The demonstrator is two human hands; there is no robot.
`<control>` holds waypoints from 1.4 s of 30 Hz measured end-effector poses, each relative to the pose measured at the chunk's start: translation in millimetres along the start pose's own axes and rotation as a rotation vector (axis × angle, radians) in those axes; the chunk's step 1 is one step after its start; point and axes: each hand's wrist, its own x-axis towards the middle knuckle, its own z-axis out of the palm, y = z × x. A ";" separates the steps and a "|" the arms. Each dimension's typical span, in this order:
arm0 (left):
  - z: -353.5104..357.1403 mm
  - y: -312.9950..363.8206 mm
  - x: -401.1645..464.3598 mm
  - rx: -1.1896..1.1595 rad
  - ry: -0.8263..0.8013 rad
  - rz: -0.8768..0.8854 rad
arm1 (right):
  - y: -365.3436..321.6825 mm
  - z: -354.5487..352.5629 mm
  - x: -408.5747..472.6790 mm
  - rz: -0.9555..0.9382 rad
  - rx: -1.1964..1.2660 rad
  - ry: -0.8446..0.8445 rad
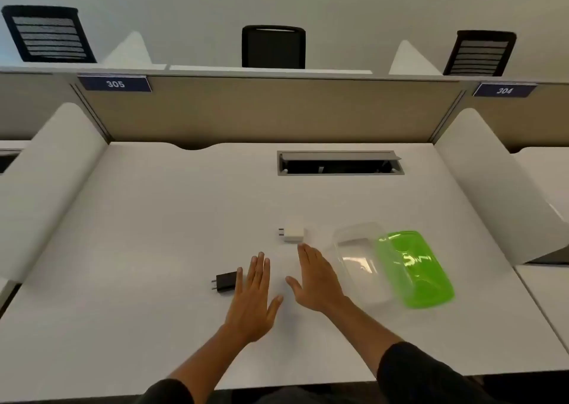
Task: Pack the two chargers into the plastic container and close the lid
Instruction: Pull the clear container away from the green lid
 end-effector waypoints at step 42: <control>66.5 -3.7 -44.5 -0.086 -0.157 -0.030 | 118.2 -67.0 -5.7 0.443 0.125 0.085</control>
